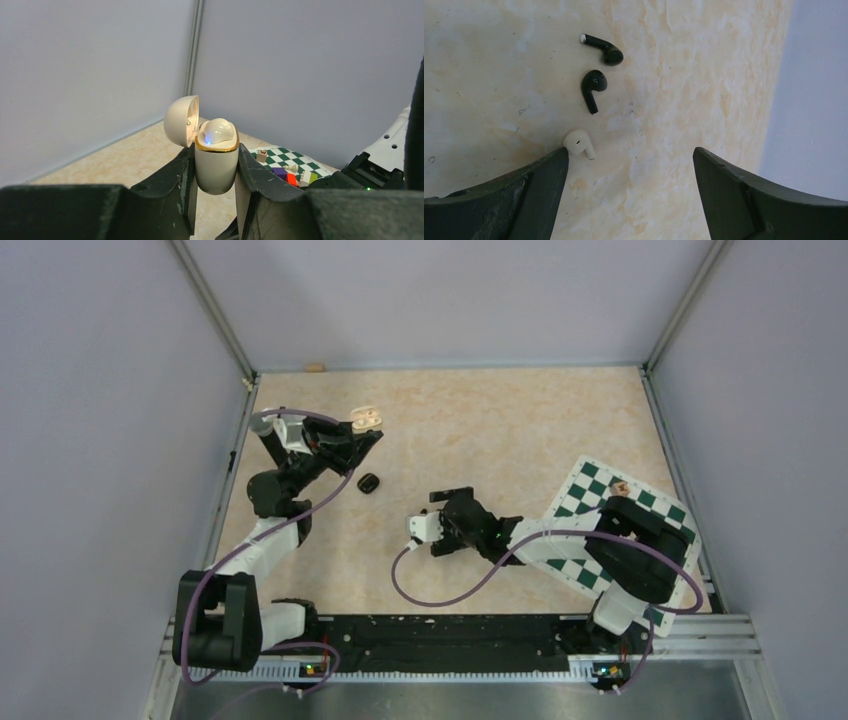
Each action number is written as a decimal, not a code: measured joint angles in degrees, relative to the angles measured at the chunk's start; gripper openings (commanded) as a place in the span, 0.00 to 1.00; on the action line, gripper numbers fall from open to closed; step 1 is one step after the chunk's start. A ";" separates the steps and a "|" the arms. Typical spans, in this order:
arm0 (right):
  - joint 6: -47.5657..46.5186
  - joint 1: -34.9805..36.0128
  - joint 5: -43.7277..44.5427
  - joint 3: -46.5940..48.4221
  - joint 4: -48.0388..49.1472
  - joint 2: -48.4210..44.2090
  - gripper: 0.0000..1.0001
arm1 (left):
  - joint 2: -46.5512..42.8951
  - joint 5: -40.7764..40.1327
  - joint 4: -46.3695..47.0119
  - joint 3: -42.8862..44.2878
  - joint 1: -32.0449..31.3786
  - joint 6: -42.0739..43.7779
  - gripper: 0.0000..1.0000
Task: Insert the wireless bluetooth earbuds into the charging case
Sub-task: Move the right earbud to the center of the board, then pick up the right earbud from the center of the board.
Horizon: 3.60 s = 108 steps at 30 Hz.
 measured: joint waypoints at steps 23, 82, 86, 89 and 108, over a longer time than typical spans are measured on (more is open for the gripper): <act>9.07 0.00 6.91 6.82 1.99 7.04 0.93 | 0.02 -0.87 -1.11 0.00 0.00 0.02 0.00; 30.86 -23.26 -42.64 44.30 -54.31 24.41 0.44 | 1.07 -0.79 -1.38 0.00 0.00 -0.02 0.00; 30.86 -23.30 -42.66 44.54 -54.34 24.74 0.39 | 1.07 -0.79 -1.38 0.00 0.00 -0.02 0.00; 30.86 -23.30 -42.64 44.57 -54.36 24.85 0.39 | 1.07 -0.79 -1.38 0.00 0.00 0.00 0.00; 30.18 -23.23 -42.27 44.63 -54.31 25.18 0.18 | 1.07 -0.79 -1.38 0.00 0.00 0.00 0.00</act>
